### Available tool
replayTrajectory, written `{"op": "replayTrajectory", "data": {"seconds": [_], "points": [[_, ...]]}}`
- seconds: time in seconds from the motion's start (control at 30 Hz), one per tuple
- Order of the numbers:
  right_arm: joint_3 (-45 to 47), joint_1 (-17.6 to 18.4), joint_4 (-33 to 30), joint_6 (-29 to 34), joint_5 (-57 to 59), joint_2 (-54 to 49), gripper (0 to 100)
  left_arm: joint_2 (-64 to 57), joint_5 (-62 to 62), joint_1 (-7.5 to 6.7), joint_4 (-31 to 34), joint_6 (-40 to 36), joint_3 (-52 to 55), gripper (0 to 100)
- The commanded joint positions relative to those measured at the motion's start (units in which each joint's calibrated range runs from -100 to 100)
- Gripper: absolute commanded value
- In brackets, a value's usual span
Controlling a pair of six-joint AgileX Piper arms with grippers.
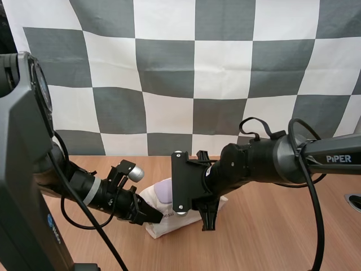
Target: Open the wet wipes lid
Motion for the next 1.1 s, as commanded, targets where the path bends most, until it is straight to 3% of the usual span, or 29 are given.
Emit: {"op": "replayTrajectory", "data": {"seconds": [0.0,0.23,0.53,0.63,0.83,1.07], "points": [[-0.14,0.55,0.12,-0.30,-3.07,-0.03,58,0.04,0.00,-0.03,0.21,0.15,0.04,0],[-0.14,3.05,-0.78,-0.03,-3.11,-0.03,58,0.04,0.00,-0.03,0.32,0.56,0.04,0],[-0.14,3.05,-0.78,0.07,-3.66,-0.03,56,0.04,0.00,-0.03,0.42,0.56,0.04,0],[-0.14,3.05,-0.78,0.07,-3.66,-0.03,45,0.04,0.00,-0.03,0.54,0.56,0.04,0],[-0.14,3.05,-0.78,0.07,-3.66,-0.03,1,0.04,0.00,-0.03,1.08,0.56,0.04,0],[-0.14,3.05,-0.78,0.24,-3.66,-0.03,0,0.04,0.00,-0.03,1.74,0.56,0.04,0]]}}
